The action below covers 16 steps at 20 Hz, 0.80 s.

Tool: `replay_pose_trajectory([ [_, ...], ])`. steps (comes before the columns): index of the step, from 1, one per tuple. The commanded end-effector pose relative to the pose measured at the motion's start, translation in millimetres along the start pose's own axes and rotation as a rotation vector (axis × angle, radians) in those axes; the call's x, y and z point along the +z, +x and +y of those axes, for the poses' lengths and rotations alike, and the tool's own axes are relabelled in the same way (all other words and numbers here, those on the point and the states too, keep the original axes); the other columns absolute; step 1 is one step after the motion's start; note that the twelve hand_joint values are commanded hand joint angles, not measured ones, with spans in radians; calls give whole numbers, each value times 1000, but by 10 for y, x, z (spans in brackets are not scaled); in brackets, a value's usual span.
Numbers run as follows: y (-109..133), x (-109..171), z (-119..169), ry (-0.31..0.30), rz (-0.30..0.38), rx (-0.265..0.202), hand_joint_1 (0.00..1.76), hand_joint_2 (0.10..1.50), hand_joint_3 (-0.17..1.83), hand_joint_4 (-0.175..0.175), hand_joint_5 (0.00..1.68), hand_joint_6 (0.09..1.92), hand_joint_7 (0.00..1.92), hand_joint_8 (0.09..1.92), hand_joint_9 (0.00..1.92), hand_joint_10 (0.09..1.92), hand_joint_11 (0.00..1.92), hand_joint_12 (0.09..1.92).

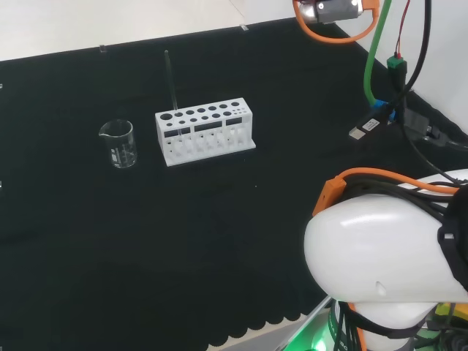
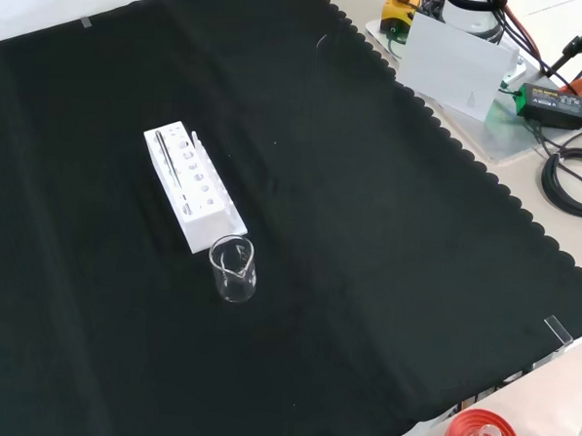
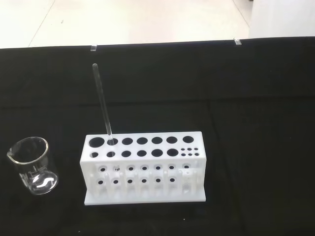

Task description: Take the glass rod from the white test tube rack.

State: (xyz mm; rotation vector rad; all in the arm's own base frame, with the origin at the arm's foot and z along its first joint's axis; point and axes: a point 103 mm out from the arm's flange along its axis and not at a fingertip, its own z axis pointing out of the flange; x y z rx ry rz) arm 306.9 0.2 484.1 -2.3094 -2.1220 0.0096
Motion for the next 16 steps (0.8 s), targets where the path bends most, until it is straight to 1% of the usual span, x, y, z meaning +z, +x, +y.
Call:
replay_pose_trajectory([
  [1,-41,-12,-17,-9,6,0,417,773,561,2,0,87,0,171,0,441,0,961],
  [3,-52,-22,-19,-7,3,2,412,834,444,3,0,87,0,156,0,416,0,971],
  [5,-51,-23,-16,-6,0,6,411,862,390,3,0,87,0,156,0,411,0,979],
  [11,-54,-28,-20,-6,-1,6,410,880,355,2,0,87,0,155,0,411,0,1009],
  [16,-44,-64,-22,-11,-18,7,412,888,340,1,0,87,0,153,0,422,0,1035],
])
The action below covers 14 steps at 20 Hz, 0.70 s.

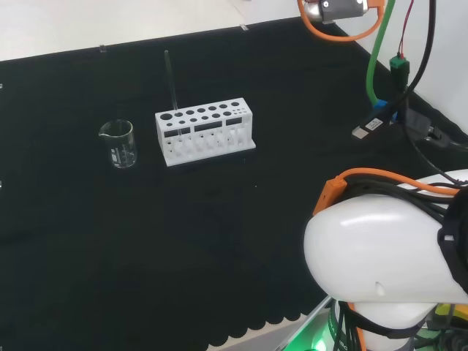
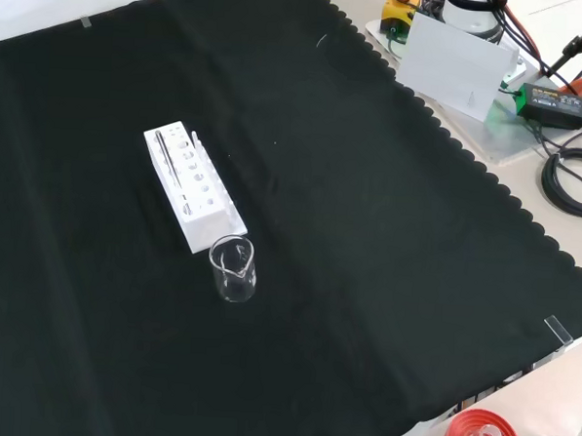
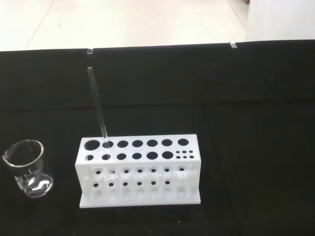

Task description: Take the glass rod from the white test tube rack.

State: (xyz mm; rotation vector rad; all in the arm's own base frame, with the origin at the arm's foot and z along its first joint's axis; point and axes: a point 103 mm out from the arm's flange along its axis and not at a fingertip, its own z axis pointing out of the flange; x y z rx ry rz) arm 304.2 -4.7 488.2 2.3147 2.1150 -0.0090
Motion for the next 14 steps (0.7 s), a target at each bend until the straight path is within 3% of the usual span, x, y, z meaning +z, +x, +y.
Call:
replay_pose_trajectory([
  [1,5,-29,2,-5,0,-4,412,891,332,0,2,87,0,152,0,438,0,1062],
  [7,56,-20,95,-3,4,-43,416,907,295,1,26,87,0,151,0,524,0,1198],
  [14,206,-24,394,5,14,-88,422,915,270,4,56,87,0,145,0,662,0,1316],
])
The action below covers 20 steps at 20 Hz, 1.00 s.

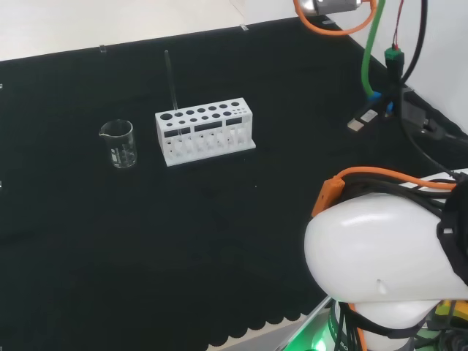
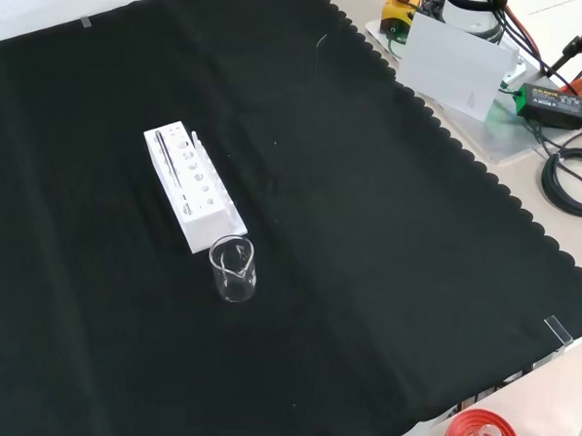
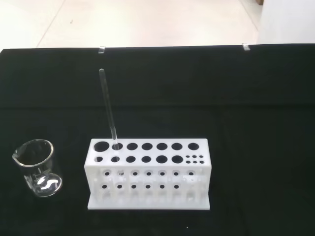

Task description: Take the glass rod from the white test tube rack.

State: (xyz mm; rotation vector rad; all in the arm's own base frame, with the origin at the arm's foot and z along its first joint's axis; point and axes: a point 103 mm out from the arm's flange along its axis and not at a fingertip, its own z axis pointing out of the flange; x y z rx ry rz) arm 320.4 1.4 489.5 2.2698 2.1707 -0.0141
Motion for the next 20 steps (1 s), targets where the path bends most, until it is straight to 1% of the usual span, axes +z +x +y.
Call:
replay_pose_trajectory([
  [1,153,4,290,-4,19,-48,422,915,268,4,61,87,0,145,0,684,0,1329],
  [3,198,22,390,-19,33,-62,423,917,265,4,72,87,0,143,0,726,0,1354],
  [6,218,32,547,-41,47,-82,440,913,259,2,137,87,0,136,0,843,0,1409],
  [10,244,75,779,-25,59,-97,464,906,256,3,195,87,0,129,8,928,0,1458],
  [20,355,270,1268,19,55,-132,473,903,258,2,229,87,0,121,62,967,3,1528],
])
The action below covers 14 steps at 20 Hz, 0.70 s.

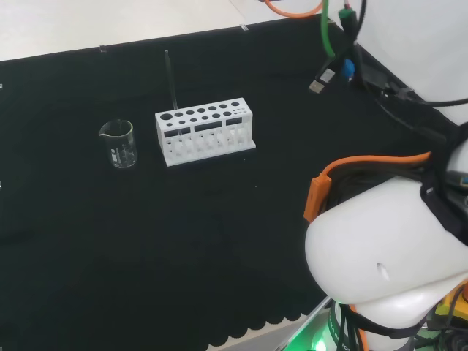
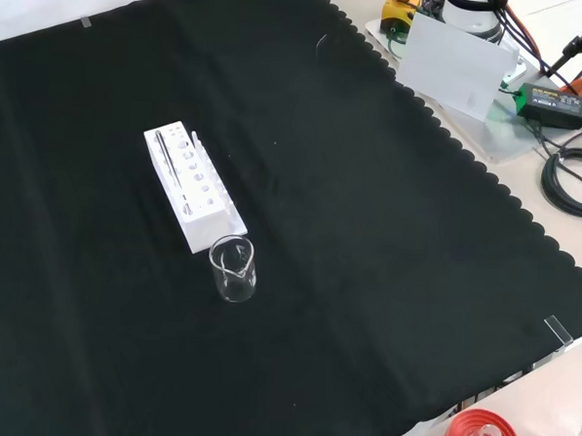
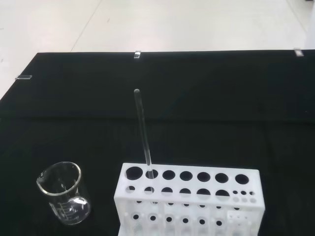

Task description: Take the glass rod from the white test tube rack.

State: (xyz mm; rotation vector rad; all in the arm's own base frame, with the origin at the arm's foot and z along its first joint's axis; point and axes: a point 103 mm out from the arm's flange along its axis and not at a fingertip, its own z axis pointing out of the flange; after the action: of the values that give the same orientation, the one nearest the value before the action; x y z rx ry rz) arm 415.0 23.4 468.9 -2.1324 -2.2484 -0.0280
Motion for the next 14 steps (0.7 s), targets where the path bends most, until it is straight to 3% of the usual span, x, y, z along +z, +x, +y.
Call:
replay_pose_trajectory([
  [1,56,86,376,8,7,-37,474,902,260,1,234,87,71,220,72,966,8,1532],
  [5,91,131,517,22,-2,-46,477,894,277,-2,256,87,123,615,113,971,45,1533],
  [14,72,382,876,54,15,-65,473,892,284,-8,292,87,143,697,156,980,81,1533],
])
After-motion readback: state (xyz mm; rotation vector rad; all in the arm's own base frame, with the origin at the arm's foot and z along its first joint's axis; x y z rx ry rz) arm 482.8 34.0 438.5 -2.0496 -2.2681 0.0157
